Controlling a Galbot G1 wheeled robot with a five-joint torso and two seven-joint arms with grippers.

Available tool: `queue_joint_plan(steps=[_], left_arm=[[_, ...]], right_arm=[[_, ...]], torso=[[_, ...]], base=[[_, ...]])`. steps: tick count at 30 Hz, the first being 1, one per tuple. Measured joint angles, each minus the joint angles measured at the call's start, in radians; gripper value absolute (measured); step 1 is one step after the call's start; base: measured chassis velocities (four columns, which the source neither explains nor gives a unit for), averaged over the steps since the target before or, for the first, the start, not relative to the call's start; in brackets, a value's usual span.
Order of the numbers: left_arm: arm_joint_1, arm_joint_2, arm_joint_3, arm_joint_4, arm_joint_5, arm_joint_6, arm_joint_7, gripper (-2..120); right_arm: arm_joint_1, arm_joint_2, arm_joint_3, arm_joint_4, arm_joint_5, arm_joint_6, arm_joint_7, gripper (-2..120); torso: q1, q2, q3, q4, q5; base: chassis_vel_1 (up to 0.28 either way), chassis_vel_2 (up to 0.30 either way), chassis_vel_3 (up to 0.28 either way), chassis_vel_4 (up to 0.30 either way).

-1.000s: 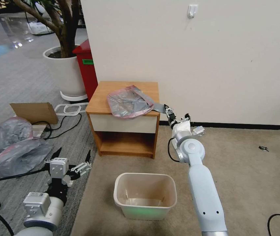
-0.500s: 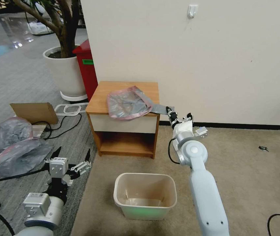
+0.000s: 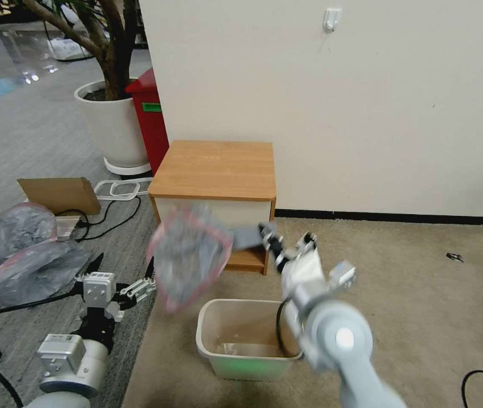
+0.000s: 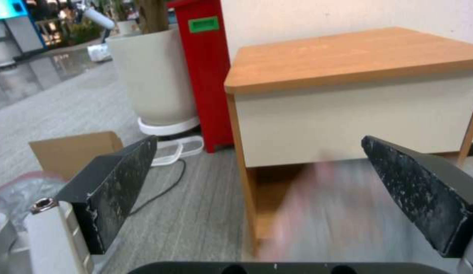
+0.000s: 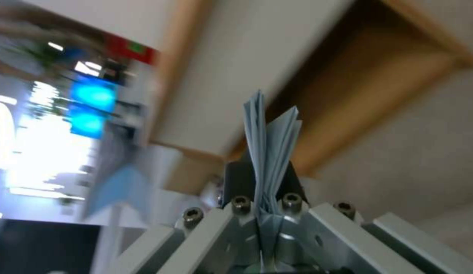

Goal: Pick up the garbage bag from the table and place it over the trash can.

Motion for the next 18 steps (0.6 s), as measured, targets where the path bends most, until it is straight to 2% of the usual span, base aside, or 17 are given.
queue_joint_plan(steps=[2,4,7,11,15,18], left_arm=[[0.000,0.000,0.000,0.000,0.000,0.000,0.000,100],[0.000,0.012,-0.011,-0.005,-0.004,-0.001,0.000,100],[0.001,0.022,-0.021,-0.012,-0.012,-0.001,-0.001,100],[0.003,0.019,-0.028,-0.013,-0.020,-0.004,-0.002,100],[0.005,0.012,-0.028,-0.009,-0.019,-0.016,-0.002,100],[0.005,0.013,-0.029,-0.007,-0.019,-0.020,-0.002,100]], right_arm=[[-0.007,-0.003,-0.006,0.004,-0.006,0.000,0.003,0],[-0.110,-0.052,-0.084,0.034,-0.094,-0.009,0.073,0],[-0.192,-0.080,-0.102,0.026,-0.163,-0.013,0.108,0],[-0.289,-0.101,-0.084,0.026,-0.201,-0.018,0.089,0],[-0.322,-0.102,-0.065,0.024,-0.241,-0.019,0.048,0],[-0.334,-0.096,-0.053,0.025,-0.268,-0.019,0.039,13]], torso=[[0.000,0.000,0.000,0.0000,0.0000],[0.000,0.000,0.000,0.0000,0.0000],[0.000,0.000,0.000,-0.0001,0.0000],[0.000,0.000,0.000,-0.0002,0.0000],[0.000,0.000,0.000,-0.0001,0.0000],[0.000,0.000,0.000,-0.0001,0.0000]], base=[[0.000,0.000,0.000,0.000],[0.000,0.000,0.000,0.000],[0.000,0.000,0.000,0.000],[0.000,0.000,0.000,0.000],[0.000,0.000,0.000,0.000],[0.000,0.000,0.000,0.000]])
